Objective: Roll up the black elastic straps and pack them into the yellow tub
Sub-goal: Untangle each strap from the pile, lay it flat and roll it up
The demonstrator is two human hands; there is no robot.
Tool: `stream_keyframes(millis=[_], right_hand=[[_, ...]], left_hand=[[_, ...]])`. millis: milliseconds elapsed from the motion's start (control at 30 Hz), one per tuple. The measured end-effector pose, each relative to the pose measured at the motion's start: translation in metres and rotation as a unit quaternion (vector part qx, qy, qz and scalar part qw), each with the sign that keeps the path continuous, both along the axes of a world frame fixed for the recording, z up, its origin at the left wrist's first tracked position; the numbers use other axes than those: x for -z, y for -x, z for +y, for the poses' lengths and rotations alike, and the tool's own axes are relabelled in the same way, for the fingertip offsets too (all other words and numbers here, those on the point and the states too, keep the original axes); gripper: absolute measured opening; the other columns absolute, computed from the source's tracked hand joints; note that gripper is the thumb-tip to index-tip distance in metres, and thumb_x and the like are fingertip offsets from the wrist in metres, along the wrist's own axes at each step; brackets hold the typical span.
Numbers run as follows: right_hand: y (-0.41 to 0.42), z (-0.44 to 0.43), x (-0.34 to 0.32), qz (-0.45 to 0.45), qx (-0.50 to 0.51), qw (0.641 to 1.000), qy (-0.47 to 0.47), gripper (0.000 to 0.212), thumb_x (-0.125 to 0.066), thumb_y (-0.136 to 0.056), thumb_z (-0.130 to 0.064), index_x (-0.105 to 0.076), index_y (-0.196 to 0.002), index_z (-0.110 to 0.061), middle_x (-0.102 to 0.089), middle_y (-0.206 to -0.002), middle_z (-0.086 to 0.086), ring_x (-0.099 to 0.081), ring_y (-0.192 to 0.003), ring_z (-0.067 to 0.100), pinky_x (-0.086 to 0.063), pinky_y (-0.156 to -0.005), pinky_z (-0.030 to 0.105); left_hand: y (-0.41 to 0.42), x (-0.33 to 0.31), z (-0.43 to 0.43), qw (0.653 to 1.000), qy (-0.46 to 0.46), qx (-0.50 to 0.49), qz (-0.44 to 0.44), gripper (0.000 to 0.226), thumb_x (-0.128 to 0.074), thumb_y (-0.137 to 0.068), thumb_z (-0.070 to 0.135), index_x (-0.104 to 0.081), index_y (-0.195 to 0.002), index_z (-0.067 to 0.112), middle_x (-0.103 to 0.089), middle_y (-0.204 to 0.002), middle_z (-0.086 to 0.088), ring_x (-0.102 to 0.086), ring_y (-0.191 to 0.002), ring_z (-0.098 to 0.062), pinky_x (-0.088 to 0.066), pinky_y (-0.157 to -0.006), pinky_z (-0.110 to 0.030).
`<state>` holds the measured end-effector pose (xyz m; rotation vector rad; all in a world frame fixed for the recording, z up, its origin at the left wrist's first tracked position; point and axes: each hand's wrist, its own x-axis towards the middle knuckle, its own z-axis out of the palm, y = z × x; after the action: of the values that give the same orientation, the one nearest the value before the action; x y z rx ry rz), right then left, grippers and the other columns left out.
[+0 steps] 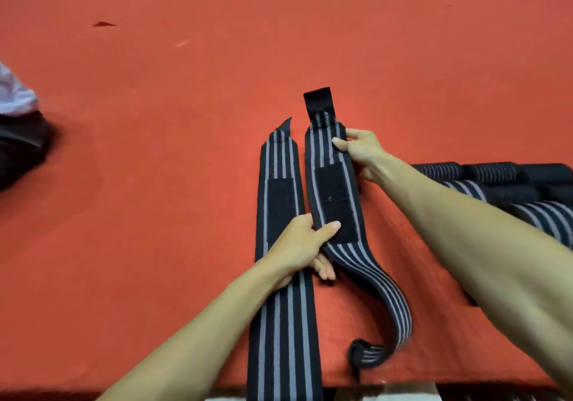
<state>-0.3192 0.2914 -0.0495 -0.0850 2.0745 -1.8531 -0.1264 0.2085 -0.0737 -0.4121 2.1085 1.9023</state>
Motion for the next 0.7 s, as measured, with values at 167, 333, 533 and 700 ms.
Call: stream_keyframes(millis=[167,333,533,700], right_hand=[[0.018,0.003,0.026,0.047,0.085,0.988,-0.123,0.025,-0.067,-0.090,-0.022,-0.066,-0.112,-0.009,-0.066,-0.098,0.005,-0.062,-0.088,0.019,-0.052,-0.084,0.031],[-0.022,0.029,0.005,0.126,0.003,0.950,-0.286,0.045,-0.061,-0.091,-0.032,-0.056,-0.127,-0.006,-0.065,-0.118,0.015,-0.062,-0.102,0.027,-0.048,-0.096,0.039],[-0.112,0.075,-0.019,0.097,-0.120,0.905,-0.396,0.049,-0.053,-0.094,-0.048,-0.063,-0.084,-0.001,-0.072,-0.075,0.019,-0.071,-0.070,0.032,-0.059,-0.076,0.041],[-0.181,0.110,-0.033,-0.066,-0.222,0.897,-0.377,0.074,-0.048,-0.087,-0.068,-0.064,-0.093,0.004,-0.072,-0.071,0.014,-0.068,-0.056,0.025,-0.059,-0.060,0.033]], left_hand=[[0.015,0.001,-0.001,0.995,0.087,-0.034,-0.017,0.036,-0.057,-0.096,0.034,-0.041,-0.113,0.005,-0.068,-0.065,-0.016,-0.051,-0.032,-0.017,-0.035,-0.034,-0.021],[-0.007,-0.009,0.007,0.997,0.073,-0.036,0.005,0.050,-0.064,-0.092,0.023,-0.033,-0.129,0.012,-0.069,-0.083,-0.004,-0.060,-0.046,-0.017,-0.052,-0.051,-0.029],[-0.051,-0.019,0.011,0.997,0.009,-0.064,0.031,0.061,-0.064,-0.092,0.021,-0.030,-0.141,0.010,-0.062,-0.085,-0.006,-0.063,-0.064,-0.012,-0.059,-0.081,-0.040],[-0.106,-0.041,0.016,0.998,-0.012,0.029,0.063,0.029,-0.056,-0.095,0.043,-0.050,-0.092,0.015,-0.047,-0.060,0.012,-0.046,-0.048,-0.002,-0.040,-0.050,-0.019]])
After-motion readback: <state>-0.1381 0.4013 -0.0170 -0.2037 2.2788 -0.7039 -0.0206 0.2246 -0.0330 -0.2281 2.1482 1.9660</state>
